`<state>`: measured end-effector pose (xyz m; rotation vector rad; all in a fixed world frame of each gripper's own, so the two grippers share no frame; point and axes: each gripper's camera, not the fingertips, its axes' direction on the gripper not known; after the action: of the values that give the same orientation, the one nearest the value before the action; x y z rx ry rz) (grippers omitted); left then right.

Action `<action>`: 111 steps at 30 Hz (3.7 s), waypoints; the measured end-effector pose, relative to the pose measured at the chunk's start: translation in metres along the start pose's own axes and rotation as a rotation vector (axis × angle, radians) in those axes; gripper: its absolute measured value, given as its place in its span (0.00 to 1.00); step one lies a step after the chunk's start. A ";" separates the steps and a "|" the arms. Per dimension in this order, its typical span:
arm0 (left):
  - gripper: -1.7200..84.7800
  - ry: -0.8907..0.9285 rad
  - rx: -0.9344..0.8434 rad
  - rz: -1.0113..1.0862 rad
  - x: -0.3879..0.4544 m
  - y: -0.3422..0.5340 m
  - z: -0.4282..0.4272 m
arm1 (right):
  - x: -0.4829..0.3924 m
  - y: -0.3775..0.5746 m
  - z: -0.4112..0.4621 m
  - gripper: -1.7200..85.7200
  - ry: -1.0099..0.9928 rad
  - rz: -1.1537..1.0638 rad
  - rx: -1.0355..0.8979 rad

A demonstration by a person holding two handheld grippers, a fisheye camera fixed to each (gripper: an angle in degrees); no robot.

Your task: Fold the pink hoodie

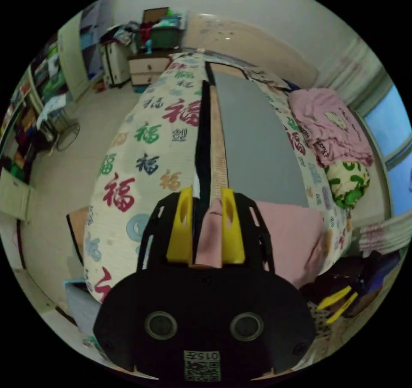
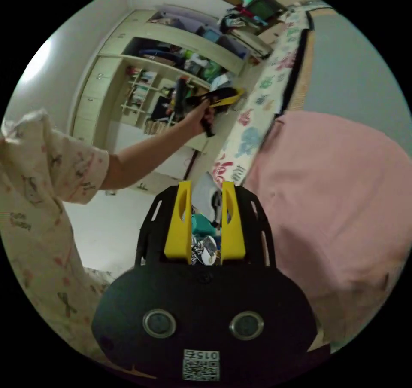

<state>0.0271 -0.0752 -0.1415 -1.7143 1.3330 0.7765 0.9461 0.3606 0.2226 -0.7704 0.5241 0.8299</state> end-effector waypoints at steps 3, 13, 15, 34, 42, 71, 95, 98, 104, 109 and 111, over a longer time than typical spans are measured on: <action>0.17 0.157 -0.054 -0.041 -0.023 0.029 0.047 | 0.042 0.020 -0.040 0.15 0.237 0.206 0.037; 0.17 0.084 -0.225 -0.079 -0.020 0.053 0.184 | 0.147 0.039 -0.153 0.20 0.627 0.769 0.264; 0.15 0.028 -0.257 -0.021 -0.011 0.050 0.190 | 0.162 0.030 -0.141 0.17 0.522 0.850 0.252; 0.06 -0.218 -0.280 0.141 0.057 0.044 0.167 | 0.006 -0.027 -0.008 0.13 0.927 0.323 -0.034; 0.13 0.072 -0.326 0.853 0.239 0.123 0.123 | -0.131 0.037 0.143 0.17 1.003 -0.527 -0.586; 0.06 0.053 0.148 0.256 0.117 -0.120 0.157 | -0.126 -0.150 0.016 0.09 0.806 0.011 0.269; 0.18 0.323 -0.326 0.385 0.169 0.328 0.292 | -0.065 0.000 0.123 0.03 0.015 0.353 -0.023; 0.12 0.292 -0.249 0.222 0.129 0.341 0.265 | -0.100 -0.017 0.150 0.04 -0.013 0.223 -0.015; 0.05 0.270 -0.162 -0.115 -0.020 0.382 0.200 | -0.160 -0.007 0.215 0.13 0.607 -0.276 -0.069; 0.04 0.211 -0.113 -0.179 -0.099 0.422 0.169 | -0.117 0.001 0.303 0.17 0.636 -0.345 -0.507; 0.04 0.207 -0.111 -0.194 -0.110 0.435 0.169 | -0.101 0.003 0.333 0.17 0.719 -0.409 -0.623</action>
<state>-0.4196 0.0754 -0.2280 -2.0230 1.2540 0.5836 0.9242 0.5746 0.4962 -1.7146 0.7125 0.2980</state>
